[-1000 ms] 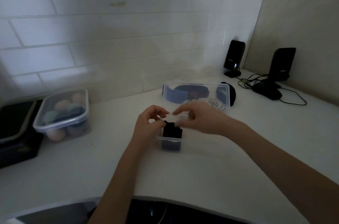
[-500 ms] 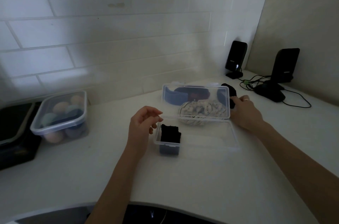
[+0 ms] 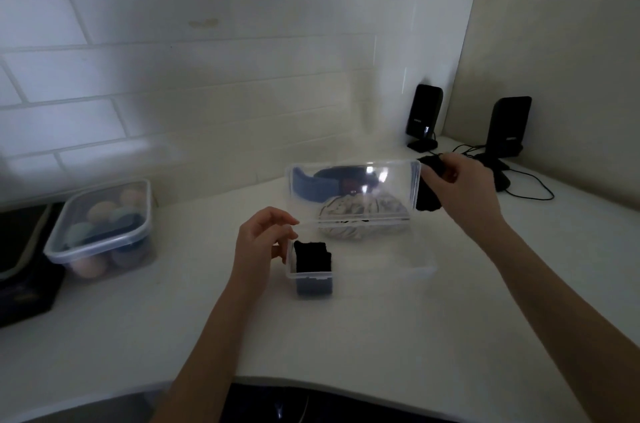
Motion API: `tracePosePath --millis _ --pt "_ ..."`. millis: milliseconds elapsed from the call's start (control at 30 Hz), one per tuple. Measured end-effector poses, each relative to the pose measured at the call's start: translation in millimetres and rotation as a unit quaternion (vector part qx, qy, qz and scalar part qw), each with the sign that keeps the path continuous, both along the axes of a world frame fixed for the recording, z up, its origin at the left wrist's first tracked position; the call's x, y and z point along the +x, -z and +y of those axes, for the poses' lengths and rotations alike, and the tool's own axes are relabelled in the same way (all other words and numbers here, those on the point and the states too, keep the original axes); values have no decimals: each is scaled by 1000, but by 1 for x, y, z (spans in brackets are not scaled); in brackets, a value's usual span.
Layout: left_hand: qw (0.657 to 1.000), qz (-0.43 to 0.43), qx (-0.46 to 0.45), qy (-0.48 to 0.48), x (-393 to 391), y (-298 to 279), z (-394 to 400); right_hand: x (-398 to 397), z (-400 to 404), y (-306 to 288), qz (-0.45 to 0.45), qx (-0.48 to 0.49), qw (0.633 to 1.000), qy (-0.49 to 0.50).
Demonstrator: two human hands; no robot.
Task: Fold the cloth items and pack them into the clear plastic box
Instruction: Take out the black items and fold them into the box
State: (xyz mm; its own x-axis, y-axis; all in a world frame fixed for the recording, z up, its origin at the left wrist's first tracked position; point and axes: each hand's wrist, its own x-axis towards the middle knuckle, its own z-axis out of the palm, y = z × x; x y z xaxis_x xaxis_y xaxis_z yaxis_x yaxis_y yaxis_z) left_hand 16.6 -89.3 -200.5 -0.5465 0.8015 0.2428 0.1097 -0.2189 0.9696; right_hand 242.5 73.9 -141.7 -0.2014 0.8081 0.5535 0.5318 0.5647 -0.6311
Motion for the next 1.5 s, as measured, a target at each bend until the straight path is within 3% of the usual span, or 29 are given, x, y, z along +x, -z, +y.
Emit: tracePosePath --millis 133,367,467,533,600,733,867,933,1067,1167,1267,1367,1500 --pt "1000 -2 0 -4 3 -1 -1 8 -20 -18 9 36 999 26" --pt "999 33 5 -8 19 -3 -3 3 -52 -29 56 -29 991 -121" --pt "984 167 -2 -58 27 -6 -8 -3 -62 -29 70 -92 980 -159" --pt "945 312 -30 -97 32 -13 -12 -6 -68 -31 90 -120 972 -180" --pt "925 371 -36 -69 41 -25 -14 -10 -73 -34 127 -153 958 -208" --pt "955 264 -73 117 63 -48 -4 -20 -79 -33 240 -313 867 -305" --pt "967 201 -64 144 69 -47 9 -25 -82 -22 251 -352 829 -355" --pt "981 124 -41 143 68 -45 10 -23 -81 -19 234 -335 833 -373" --pt "988 5 -14 155 63 -45 9 -22 -74 -14 162 -266 899 -308" --pt "988 -18 -9 152 63 -46 11 -24 -76 -15 104 -276 917 -269" --pt "988 -8 -5 152 65 -48 12 -27 -82 -14 31 -248 920 -302" --pt "984 -7 -14 178 64 -49 11 -29 -85 -16 83 -205 930 -295" --pt "966 -48 -49 247 62 -52 9 -24 -83 -21 155 -232 915 -293"
